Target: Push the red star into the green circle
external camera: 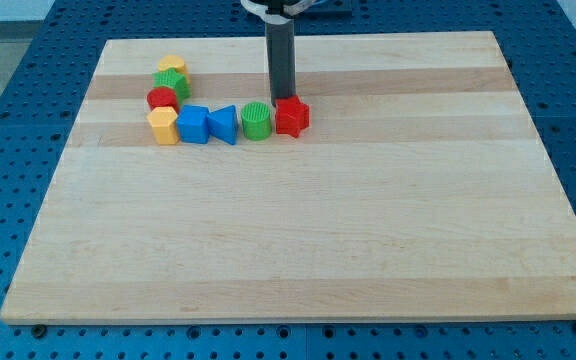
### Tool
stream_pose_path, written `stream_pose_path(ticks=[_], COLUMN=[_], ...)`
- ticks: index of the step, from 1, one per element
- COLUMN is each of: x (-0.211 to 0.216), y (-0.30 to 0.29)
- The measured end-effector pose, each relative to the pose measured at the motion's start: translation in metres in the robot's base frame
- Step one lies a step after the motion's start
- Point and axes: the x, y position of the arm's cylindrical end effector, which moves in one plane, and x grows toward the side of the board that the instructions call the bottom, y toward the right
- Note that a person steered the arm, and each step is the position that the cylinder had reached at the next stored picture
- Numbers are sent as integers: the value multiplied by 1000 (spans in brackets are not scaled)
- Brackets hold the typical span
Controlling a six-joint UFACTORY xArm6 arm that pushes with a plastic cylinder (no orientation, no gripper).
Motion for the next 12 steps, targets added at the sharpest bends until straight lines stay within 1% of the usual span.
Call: stream_pose_path(ticks=[3, 4, 5, 6, 7, 8, 12], x=[0, -18, -26, -5, 26, 38, 40], y=[4, 21, 66, 97, 99, 99, 56])
